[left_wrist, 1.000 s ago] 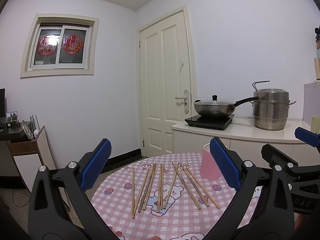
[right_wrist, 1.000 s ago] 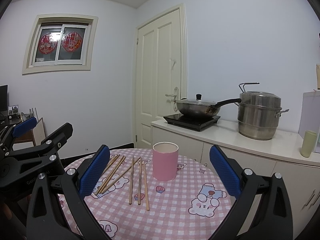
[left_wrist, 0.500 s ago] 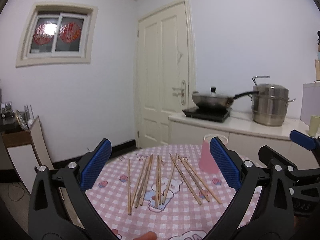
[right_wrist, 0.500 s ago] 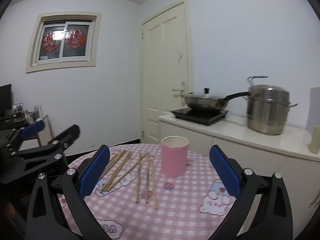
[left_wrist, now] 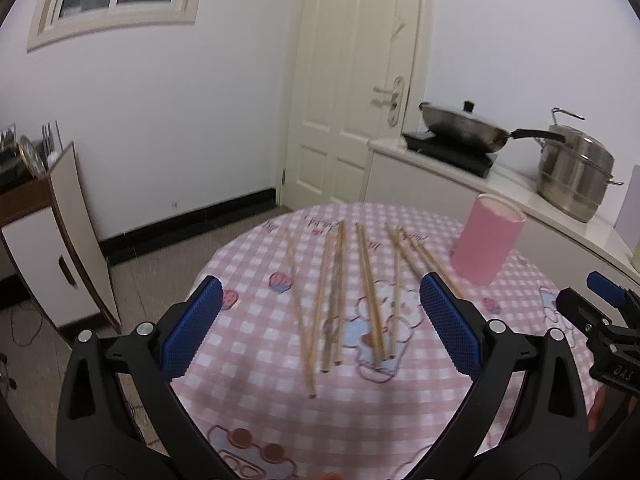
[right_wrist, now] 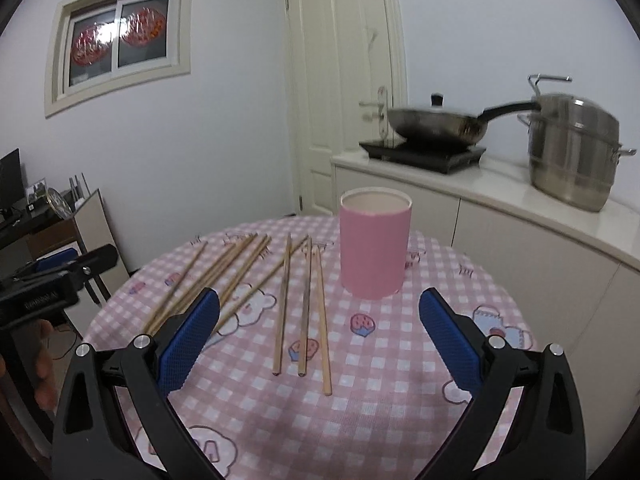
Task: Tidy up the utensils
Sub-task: 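Lower the left tool onto a wooden chopstick and close its fingers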
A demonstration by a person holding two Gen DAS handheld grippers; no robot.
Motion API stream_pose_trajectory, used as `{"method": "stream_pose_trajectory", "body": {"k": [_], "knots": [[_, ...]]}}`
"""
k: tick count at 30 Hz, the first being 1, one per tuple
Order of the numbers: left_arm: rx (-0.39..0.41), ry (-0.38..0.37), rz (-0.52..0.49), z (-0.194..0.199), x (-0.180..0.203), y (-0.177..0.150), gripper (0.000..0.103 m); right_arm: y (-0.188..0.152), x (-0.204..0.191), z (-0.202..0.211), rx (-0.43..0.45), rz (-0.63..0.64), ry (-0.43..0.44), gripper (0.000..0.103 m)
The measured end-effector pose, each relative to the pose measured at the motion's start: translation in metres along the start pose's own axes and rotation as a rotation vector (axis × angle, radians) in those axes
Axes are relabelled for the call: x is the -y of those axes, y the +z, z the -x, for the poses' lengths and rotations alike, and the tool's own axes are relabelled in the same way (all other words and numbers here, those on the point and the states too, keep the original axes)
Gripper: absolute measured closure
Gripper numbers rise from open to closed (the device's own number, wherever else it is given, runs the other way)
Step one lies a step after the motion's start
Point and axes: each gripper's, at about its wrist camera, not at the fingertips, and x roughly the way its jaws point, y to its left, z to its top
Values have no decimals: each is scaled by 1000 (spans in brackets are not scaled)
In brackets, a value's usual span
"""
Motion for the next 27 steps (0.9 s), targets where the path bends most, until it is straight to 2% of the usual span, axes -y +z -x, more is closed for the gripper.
{"method": "stream_pose_trajectory", "body": {"k": [4,9,12,15,17,19,22,24,26,27], "knots": [[-72,10,6,-22,-14,-3,6,-2,3,-19,-62,7,0,7],[-156,71,-6,-52,-26,-2,6,-1,6,-36,-96,30,-29,7],[-217,65,10,-77,-35,4,6,-1,9,-46,-120,34,-29,7],[-251,122,-16,-99,-38,13,16,0,9,-56,-137,51,-27,7],[-281,111,-18,-115,-38,18,17,1,8,-62,-150,76,-30,7],[-335,113,-7,-133,-39,20,30,3,8,-70,-159,92,-28,7],[-383,88,-12,-153,-36,23,31,5,10,-81,-187,111,-25,7],[-398,120,-39,-161,-35,24,32,6,12,-87,-207,112,-12,7],[-419,128,-50,-172,-33,24,41,7,14,-94,-230,112,13,7],[-435,118,-45,-176,-34,23,51,8,14,-96,-237,112,20,7]]}}
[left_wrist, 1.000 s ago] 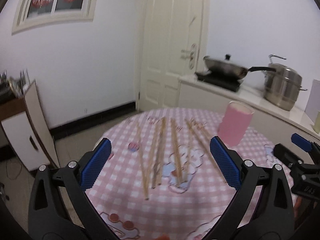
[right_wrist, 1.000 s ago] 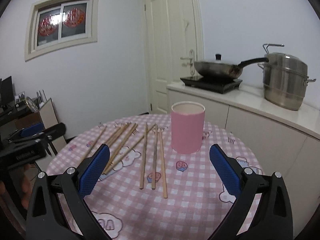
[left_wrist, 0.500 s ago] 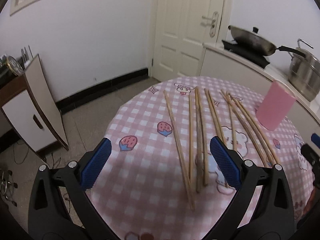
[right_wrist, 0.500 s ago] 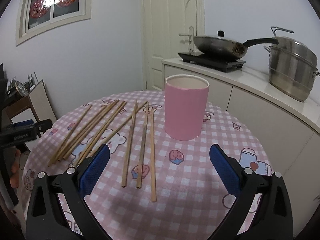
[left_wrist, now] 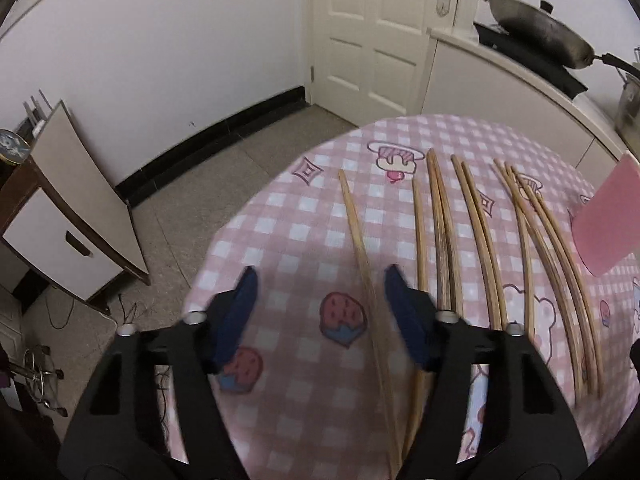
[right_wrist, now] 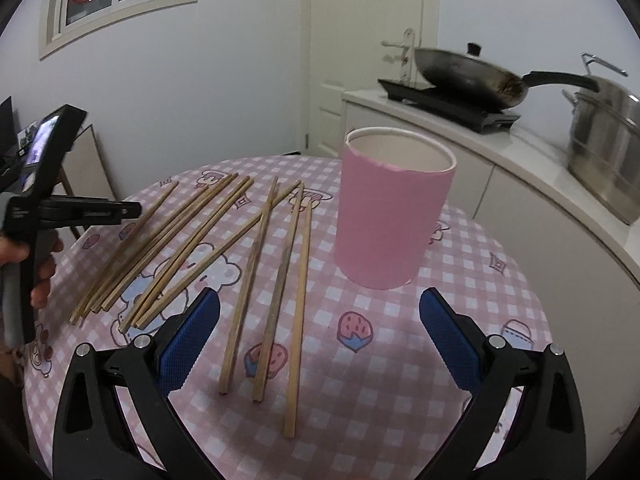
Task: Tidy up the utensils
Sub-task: 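Lower the left tool onto a wooden chopstick and close its fingers, then lift the chopstick with the left tool and carry it over the pink cup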
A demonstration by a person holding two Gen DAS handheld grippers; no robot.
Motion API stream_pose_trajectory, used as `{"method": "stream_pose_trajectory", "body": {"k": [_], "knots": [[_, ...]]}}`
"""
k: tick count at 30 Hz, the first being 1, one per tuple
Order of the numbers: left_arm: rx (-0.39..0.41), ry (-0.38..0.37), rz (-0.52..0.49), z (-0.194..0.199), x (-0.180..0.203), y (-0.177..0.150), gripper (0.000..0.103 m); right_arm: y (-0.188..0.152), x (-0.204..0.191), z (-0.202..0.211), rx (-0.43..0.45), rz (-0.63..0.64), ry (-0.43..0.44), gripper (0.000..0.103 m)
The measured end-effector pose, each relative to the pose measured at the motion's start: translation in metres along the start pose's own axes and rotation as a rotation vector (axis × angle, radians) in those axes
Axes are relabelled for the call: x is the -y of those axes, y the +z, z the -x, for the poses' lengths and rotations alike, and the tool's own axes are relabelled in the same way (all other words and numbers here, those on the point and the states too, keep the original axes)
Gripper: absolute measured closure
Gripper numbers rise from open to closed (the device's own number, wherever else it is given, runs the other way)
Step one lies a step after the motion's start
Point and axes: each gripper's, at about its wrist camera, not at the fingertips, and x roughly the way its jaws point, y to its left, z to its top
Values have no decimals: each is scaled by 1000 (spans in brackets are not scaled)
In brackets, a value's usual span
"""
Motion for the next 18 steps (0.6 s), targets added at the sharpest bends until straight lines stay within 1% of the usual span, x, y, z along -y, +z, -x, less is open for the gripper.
{"method": "stream_pose_trajectory", "body": {"k": [1,3,5,6,7,8,9,13,14,15,18], "knots": [[-27,-18,3,-6,0,1,59,2,1,-4,-15,1,11,7],[-62,-30,2,-16,1,3,67,4,2,-10,-38,8,31,7],[-56,-17,-15,-19,5,6,68,8,2,-16,-60,18,36,9],[-61,-26,-18,-19,5,7,75,9,1,-18,-67,25,40,15],[-63,-38,-17,-20,5,9,85,12,-1,-22,-85,40,54,20],[-65,-52,-15,-21,4,11,88,15,-3,-24,-97,50,64,30],[-69,-61,-12,-22,3,12,93,16,-6,-25,-106,58,73,34],[-57,-82,2,-24,-2,11,96,27,-31,-33,-136,142,119,45],[-52,-88,11,-23,-3,11,96,31,-38,-36,-146,161,131,51],[-44,-102,24,-21,-5,9,96,35,-43,-41,-156,173,136,60],[-32,-137,55,-17,-13,8,97,44,-52,-56,-188,184,155,75]]}}
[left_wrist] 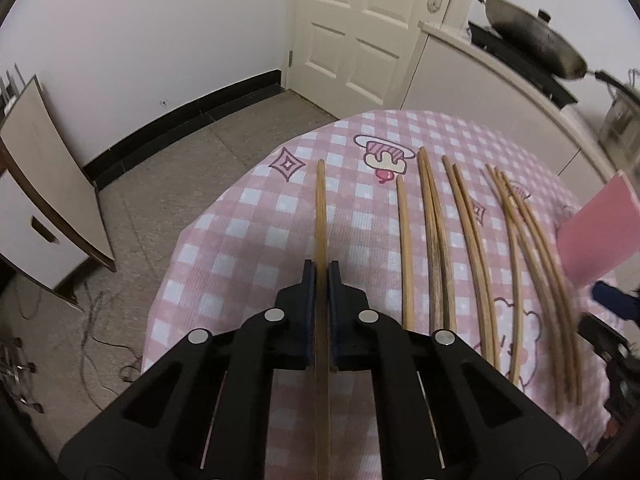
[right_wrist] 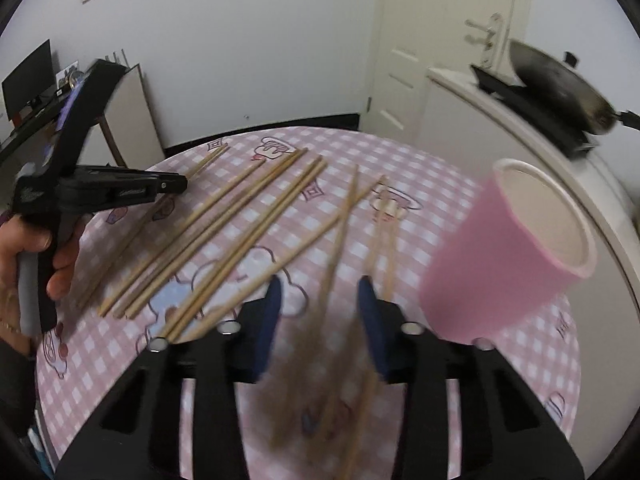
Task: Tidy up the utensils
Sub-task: 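Lift the chopstick with the left tool and carry it over the pink cup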
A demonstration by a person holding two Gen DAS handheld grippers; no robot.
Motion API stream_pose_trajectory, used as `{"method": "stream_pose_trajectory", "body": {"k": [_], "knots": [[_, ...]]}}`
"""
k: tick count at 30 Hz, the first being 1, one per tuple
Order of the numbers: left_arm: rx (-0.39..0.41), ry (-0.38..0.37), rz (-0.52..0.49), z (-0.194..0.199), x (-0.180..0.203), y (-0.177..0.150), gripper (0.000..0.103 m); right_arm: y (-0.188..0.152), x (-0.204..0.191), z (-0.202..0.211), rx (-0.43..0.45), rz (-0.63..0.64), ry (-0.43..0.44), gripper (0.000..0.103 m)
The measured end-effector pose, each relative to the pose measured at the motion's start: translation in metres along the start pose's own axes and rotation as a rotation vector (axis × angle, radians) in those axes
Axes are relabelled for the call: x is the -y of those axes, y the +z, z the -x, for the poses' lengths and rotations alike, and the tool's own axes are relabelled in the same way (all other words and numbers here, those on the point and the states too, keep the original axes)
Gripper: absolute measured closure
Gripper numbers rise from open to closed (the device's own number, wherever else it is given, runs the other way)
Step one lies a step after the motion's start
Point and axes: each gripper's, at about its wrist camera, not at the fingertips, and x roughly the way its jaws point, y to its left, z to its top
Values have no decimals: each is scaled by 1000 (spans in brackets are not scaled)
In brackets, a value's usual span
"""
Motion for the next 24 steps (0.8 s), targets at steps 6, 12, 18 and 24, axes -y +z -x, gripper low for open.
{"method": "stream_pose_trajectory", "body": {"k": [6,12,18,24], "knots": [[38,-63,36,16,-5,5,97,27,9,-41,-101,-25,-25,81],[77,-107,19,34,2,9,97,39,14,-67,-186,-28,-55,88],[90,-158,2,50,11,14,97,44,21,-76,-220,-55,-7,98],[170,-228,-9,96,19,18,97,43,25,-36,-120,-96,95,98]]}}
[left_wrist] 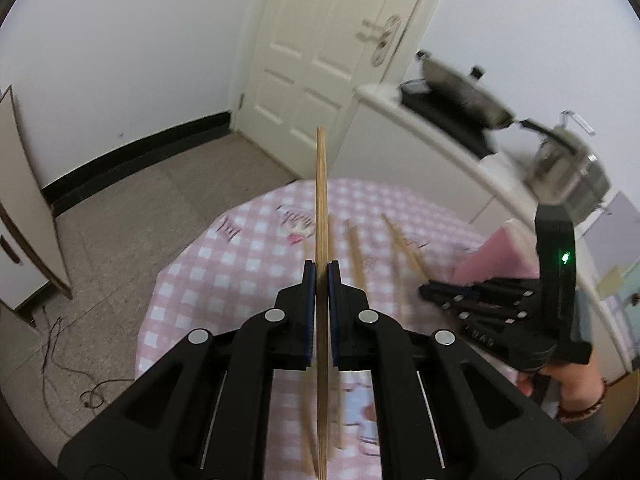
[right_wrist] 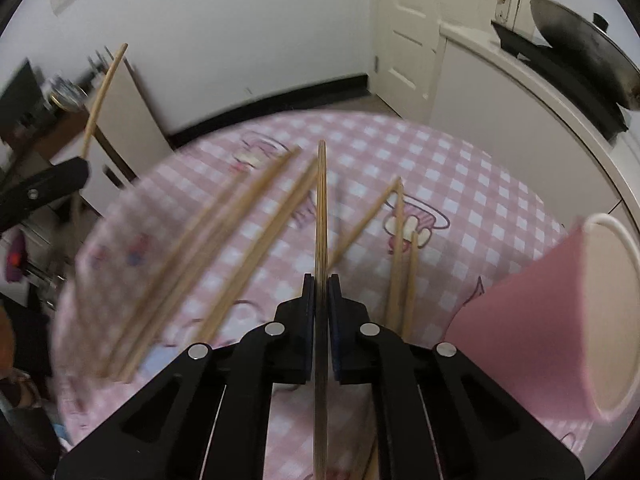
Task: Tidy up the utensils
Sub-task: 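Lift the chopstick with the left tool and carry it over the pink cup, then open the left tool to drop the chopstick into the pink cup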
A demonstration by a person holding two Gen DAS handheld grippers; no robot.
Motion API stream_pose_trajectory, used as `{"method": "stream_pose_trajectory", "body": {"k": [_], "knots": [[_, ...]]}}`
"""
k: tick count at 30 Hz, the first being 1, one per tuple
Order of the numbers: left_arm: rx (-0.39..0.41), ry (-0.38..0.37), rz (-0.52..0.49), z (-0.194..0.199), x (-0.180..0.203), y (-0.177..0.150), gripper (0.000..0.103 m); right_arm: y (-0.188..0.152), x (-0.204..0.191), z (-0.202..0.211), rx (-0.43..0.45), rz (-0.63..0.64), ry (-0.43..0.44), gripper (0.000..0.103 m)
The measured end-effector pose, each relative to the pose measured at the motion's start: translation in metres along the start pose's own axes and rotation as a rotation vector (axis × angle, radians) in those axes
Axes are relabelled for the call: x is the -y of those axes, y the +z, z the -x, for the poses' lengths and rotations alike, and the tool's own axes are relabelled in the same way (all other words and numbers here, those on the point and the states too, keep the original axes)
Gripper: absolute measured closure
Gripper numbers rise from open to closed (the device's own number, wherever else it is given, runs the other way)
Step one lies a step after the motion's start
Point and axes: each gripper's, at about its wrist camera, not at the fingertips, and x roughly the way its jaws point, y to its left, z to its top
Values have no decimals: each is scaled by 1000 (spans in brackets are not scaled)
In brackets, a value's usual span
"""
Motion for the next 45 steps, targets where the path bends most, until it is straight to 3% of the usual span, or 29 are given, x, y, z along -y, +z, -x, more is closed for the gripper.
{"method": "stream_pose_trajectory", "body": {"k": [3,7,14,22,27,32,45], "knots": [[59,-24,-33,21,22,7,97,-3,1,35,87,-19,89,98],[112,-64,-81,38,54,17,97,0,-2,82,243,-20,117,98],[229,-139,-137,58,116,48,97,6,22,163,605,-13,38,98],[347,-213,-133,55,170,82,97,7,74,183,858,-64,-28,98],[370,-256,-91,36,182,89,97,2,99,184,1010,-100,-63,98],[322,-258,-89,-1,189,83,97,0,123,173,1053,-137,-81,98],[146,-183,-183,-68,195,49,96,-27,140,139,986,-150,-95,98]]}}
